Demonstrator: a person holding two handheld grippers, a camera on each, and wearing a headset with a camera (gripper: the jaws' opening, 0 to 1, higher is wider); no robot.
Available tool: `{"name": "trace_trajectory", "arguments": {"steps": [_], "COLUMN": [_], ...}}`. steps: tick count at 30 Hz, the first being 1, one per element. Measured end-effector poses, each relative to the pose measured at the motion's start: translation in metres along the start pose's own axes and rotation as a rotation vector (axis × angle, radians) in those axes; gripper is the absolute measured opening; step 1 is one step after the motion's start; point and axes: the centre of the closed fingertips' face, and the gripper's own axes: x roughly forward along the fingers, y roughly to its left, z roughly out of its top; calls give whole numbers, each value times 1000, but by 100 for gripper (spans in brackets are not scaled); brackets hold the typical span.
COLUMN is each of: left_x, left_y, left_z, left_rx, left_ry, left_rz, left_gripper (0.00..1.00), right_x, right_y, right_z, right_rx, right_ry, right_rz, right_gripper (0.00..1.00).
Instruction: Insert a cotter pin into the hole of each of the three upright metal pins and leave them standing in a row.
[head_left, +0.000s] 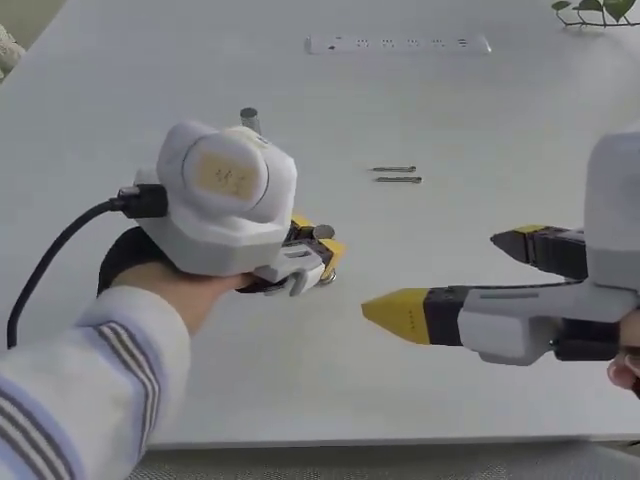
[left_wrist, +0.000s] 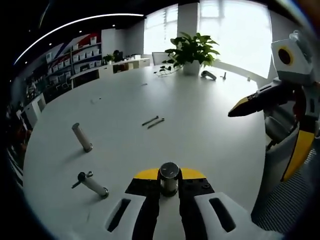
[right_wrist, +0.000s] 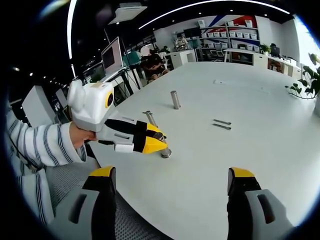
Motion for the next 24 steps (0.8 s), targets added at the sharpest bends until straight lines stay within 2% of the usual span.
{"name": "trace_trajectory", "arguments": {"steps": [2, 6, 10, 12, 14, 15, 17, 20, 24], "left_x": [0, 0, -1, -1, -2, -3, -6, -14, -25], "left_y": [0, 0, 0, 0, 0, -1, -5, -10, -13], "left_z": [-1, 0, 0, -1, -1, -1, 2, 6, 4], "left_rx": [-16, 2, -18, -1, 42, 41, 31, 32, 2], "left_ry": [-14, -29, -25, -24, -22, -21, -40, -73, -98], "left_rz": [-4, -18, -34, -41, -46, -48, -84, -127, -174], "left_gripper": [10, 10, 10, 10, 10, 11, 16, 31, 43], "right_x": [1, 2, 2, 2, 1, 1, 0, 0, 0], "right_y": [1, 3, 5, 5, 4, 4, 3, 3, 1], "right_z": [0, 0, 0, 1, 0, -1, -1, -1, -2], "right_rx": [-1, -6, -9, -12, -20, -21, -19, -15, -15], "right_ry": [2, 5, 9, 5, 11, 12, 13, 13, 19], "right_rz": [4, 9, 8, 5, -4, -7, -7, -7, -7], "right_gripper": [91, 91, 90, 90, 90, 90, 90, 89, 89]}}
